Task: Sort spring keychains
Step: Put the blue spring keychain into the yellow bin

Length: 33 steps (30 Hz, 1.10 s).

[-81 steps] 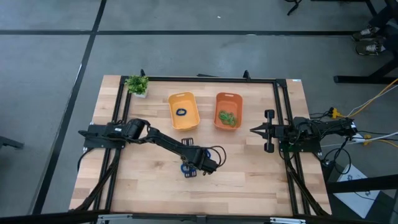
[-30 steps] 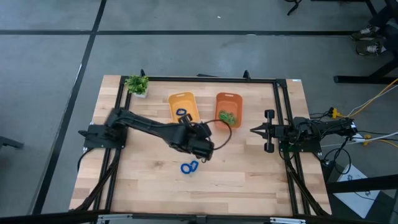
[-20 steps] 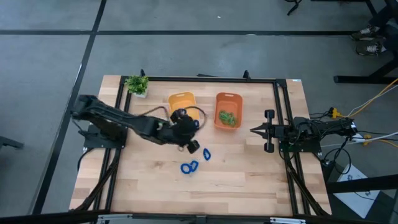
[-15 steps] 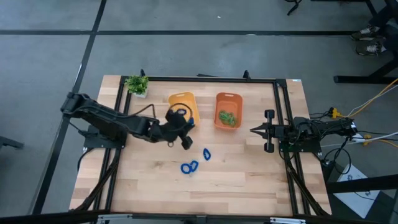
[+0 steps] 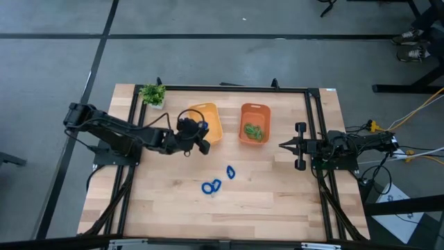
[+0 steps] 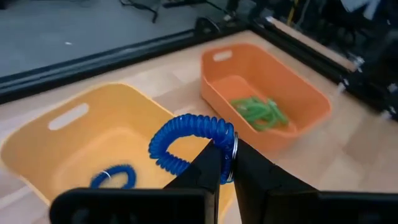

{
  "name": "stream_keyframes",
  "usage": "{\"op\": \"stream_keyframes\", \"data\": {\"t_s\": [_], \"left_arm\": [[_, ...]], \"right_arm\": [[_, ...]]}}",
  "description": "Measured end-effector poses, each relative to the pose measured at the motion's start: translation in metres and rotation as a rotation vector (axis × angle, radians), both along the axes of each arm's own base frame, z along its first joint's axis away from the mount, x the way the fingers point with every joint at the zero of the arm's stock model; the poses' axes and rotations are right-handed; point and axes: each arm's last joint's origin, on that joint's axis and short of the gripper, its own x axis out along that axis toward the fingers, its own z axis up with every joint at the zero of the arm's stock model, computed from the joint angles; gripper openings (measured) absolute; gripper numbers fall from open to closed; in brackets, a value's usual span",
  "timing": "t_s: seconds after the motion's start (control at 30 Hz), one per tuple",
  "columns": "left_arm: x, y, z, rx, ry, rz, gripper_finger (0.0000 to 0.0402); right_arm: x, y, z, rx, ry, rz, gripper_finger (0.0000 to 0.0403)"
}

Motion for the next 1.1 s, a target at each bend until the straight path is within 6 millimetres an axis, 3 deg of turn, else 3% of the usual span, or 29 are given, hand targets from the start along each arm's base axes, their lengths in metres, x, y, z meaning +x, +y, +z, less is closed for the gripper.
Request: {"op": "stream_keyframes", "data": {"t_s": [0.57,1.1], "left_arm": [[-0.001,0.012,0.003,0.014,-0.097,0.192,0.0024],[0.001,0.036,0.002,-0.032,-0.074,0.191,0.0023]], "right_arm": [[0.0,0.0,0.0,0.0,0.0,0.0,0.0016],[0.0,0.0,0.0,0.0,0.0,0.0,0.0016]]}}
